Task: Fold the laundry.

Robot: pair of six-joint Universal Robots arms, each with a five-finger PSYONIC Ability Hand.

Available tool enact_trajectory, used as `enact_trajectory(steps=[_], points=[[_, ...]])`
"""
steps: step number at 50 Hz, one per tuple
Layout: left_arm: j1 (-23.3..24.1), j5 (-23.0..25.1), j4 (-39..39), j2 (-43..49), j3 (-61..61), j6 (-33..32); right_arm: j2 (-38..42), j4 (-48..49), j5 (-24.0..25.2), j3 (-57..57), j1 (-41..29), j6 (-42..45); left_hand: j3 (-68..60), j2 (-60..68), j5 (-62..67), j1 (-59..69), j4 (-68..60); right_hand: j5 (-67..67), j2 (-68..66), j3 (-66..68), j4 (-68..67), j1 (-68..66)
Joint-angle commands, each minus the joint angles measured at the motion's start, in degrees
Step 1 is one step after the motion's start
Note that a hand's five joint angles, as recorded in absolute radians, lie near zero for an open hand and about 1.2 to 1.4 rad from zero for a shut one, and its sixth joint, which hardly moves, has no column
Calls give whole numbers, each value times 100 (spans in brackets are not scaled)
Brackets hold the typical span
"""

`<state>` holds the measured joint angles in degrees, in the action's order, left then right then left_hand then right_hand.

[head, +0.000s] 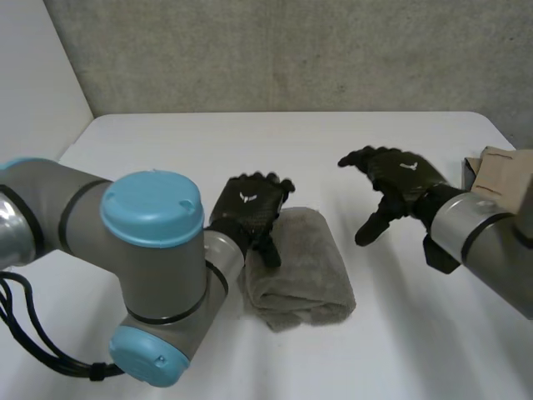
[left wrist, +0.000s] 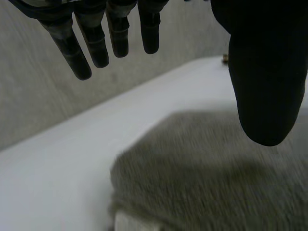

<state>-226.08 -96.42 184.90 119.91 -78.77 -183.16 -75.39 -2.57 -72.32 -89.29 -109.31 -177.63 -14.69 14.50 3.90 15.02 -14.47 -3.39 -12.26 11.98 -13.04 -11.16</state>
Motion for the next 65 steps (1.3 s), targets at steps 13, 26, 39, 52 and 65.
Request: enact_trajectory(steps=[13,26,39,52,65], points=[[-76,-588,-1105,595,-121,-150,1676,-262,-124,702,-1083,350,-7,26,86,-26,-29,339,226,-198,304,116],[-67,-729,-1097,560,-183,-194,1923,-209,-731,659,-1092,1151,-7,26,86,-26,-29,339,226,-198,304,116],[-32,-720,-1088,174,-183,-246,1546,-104,-722,562,-1031,1125,43,-24,36,-76,22,339,226,-198,304,116],[-673,-650,-851,-1417,-411,-211,-132,467,-1205,-299,-741,1090,127,-109,-49,-160,106,339,226,-198,304,116],[-1385,519,-868,-2375,-973,-176,-1109,161,-1320,-1029,59,1072,245,-226,-166,-278,224,339,226,-198,304,116]])
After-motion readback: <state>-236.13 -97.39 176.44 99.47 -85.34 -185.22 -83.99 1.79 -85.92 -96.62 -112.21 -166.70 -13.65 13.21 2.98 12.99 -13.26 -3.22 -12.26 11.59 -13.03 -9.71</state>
